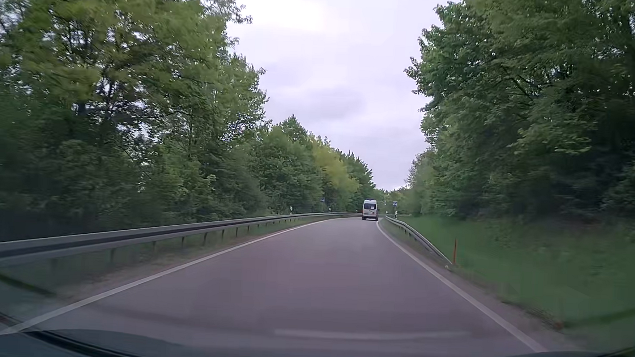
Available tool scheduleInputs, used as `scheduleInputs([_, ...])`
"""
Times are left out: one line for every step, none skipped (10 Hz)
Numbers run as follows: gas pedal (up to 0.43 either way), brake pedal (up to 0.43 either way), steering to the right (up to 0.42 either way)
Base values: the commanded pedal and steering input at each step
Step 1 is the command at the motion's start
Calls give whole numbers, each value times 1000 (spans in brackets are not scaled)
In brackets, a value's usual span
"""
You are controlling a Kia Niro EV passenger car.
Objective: Follow the waypoints while adhering to traffic rules and regulations
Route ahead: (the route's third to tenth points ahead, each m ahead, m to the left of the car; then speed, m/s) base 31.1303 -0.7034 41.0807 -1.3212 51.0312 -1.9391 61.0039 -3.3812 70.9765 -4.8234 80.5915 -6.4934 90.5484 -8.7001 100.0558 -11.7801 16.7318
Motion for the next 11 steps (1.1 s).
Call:
scheduleInputs([138, 0, 9])
scheduleInputs([138, 0, 9])
scheduleInputs([138, 0, 8])
scheduleInputs([138, 0, 8])
scheduleInputs([138, 0, 8])
scheduleInputs([138, 0, 8])
scheduleInputs([138, 0, 8])
scheduleInputs([130, 0, 8])
scheduleInputs([130, 0, 8])
scheduleInputs([130, 0, 8])
scheduleInputs([130, 0, 8])
